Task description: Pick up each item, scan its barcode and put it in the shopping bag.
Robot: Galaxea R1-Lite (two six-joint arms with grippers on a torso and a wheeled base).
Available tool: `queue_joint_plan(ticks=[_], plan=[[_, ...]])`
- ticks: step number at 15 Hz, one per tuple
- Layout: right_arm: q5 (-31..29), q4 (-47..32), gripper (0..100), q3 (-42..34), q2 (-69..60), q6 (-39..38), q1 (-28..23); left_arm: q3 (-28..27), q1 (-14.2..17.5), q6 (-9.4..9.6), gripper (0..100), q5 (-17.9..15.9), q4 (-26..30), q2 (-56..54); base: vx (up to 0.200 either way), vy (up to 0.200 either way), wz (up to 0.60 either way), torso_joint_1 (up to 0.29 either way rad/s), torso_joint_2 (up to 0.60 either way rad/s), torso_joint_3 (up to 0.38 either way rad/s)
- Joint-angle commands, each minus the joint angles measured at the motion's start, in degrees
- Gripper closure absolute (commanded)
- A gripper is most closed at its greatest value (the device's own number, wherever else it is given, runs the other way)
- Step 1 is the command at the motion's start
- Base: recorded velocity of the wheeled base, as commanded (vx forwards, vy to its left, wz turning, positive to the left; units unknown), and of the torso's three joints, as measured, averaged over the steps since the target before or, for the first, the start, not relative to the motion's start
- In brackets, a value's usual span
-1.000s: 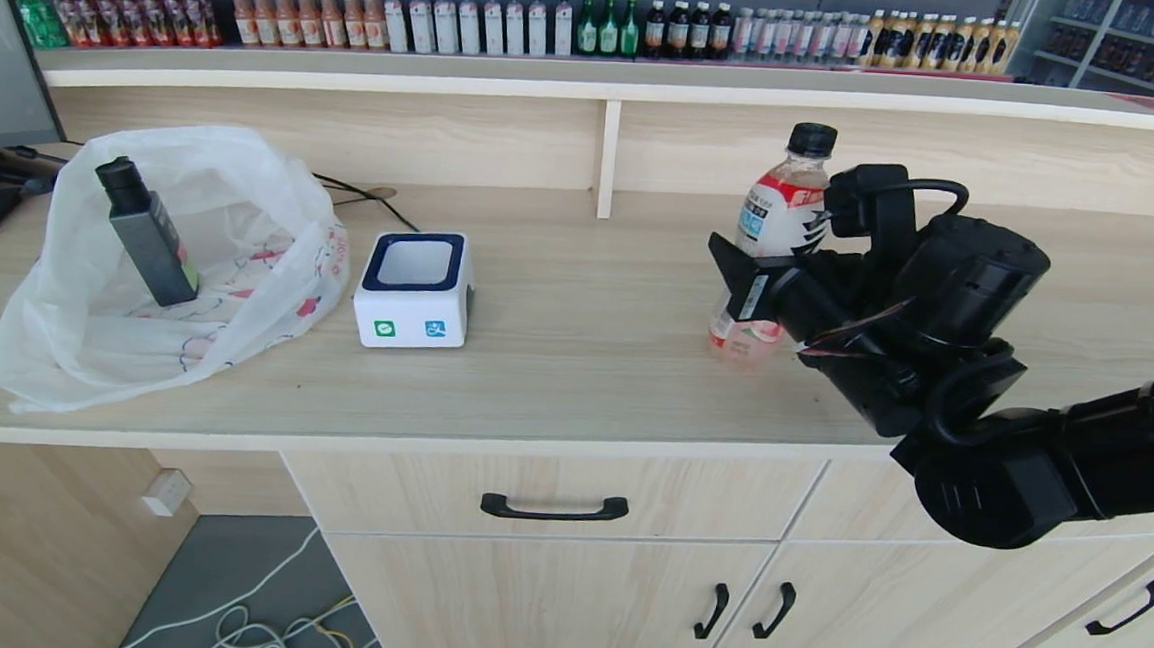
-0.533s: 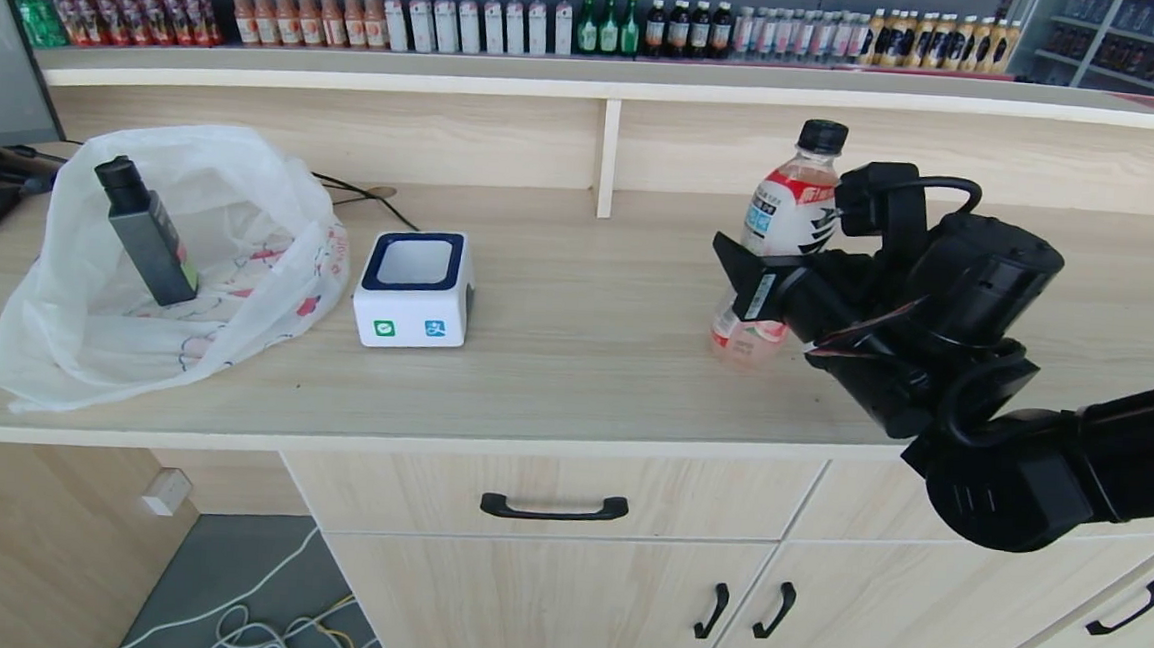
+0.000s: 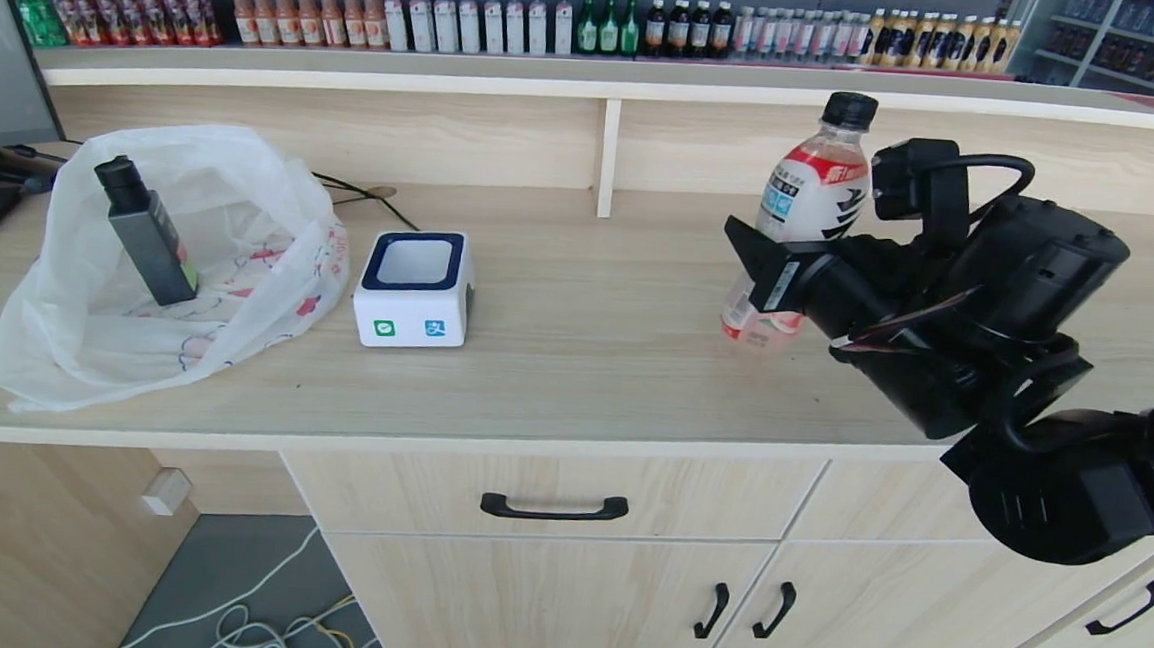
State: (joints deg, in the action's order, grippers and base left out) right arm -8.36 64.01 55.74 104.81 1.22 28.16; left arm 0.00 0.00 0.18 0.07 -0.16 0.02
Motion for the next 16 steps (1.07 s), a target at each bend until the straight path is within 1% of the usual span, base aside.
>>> queue_joint_plan(ticks=[1, 3, 5, 7, 9, 12, 14, 15, 16], plan=[[0.80, -0.47, 100, -0.01, -4.09, -0.16, -0.04, 0.00, 0.00, -0.01, 0, 0.01, -0.02, -0.02, 0.000, 0.000, 0.00, 0.000, 0.00, 0.000], [1.07, -3.54, 100, -1.07, -10.16, -2.71, -0.04, 0.00, 0.00, -0.01, 0, 0.01, -0.02, -0.02, 0.000, 0.000, 0.00, 0.000, 0.00, 0.000], [2.21, -5.39, 100, -3.79, -14.81, -3.94, -0.04, 0.00, 0.00, -0.01, 0, 0.01, -0.02, -0.02, 0.000, 0.000, 0.00, 0.000, 0.00, 0.000], [2.47, -5.30, 100, -7.13, -17.72, -4.91, -0.04, 0.00, 0.00, -0.01, 0, 0.01, -0.02, -0.02, 0.000, 0.000, 0.00, 0.000, 0.00, 0.000], [2.56, -5.04, 100, -12.49, -21.32, -5.79, -0.04, 0.00, 0.00, -0.01, 0, 0.01, -0.02, -0.02, 0.000, 0.000, 0.00, 0.000, 0.00, 0.000], [4.50, -5.04, 100, -16.18, -24.66, -6.93, -0.04, 0.00, 0.00, -0.01, 0, 0.01, -0.02, -0.02, 0.000, 0.000, 0.00, 0.000, 0.00, 0.000], [7.92, -5.04, 100, -16.62, -25.54, -7.37, -0.04, 0.00, 0.00, -0.01, 0, 0.01, -0.02, -0.02, 0.000, 0.000, 0.00, 0.000, 0.00, 0.000], [12.76, -5.04, 100, -16.62, -25.80, -7.64, -0.04, 0.00, 0.00, -0.01, 0, 0.01, -0.02, -0.02, 0.000, 0.000, 0.00, 0.000, 0.00, 0.000], [15.92, -5.04, 100, -16.54, -25.63, -8.16, -0.30, 0.00, 0.00, -0.01, 0, 0.01, -0.02, -0.02, 0.000, 0.000, 0.00, 0.000, 0.00, 0.000]])
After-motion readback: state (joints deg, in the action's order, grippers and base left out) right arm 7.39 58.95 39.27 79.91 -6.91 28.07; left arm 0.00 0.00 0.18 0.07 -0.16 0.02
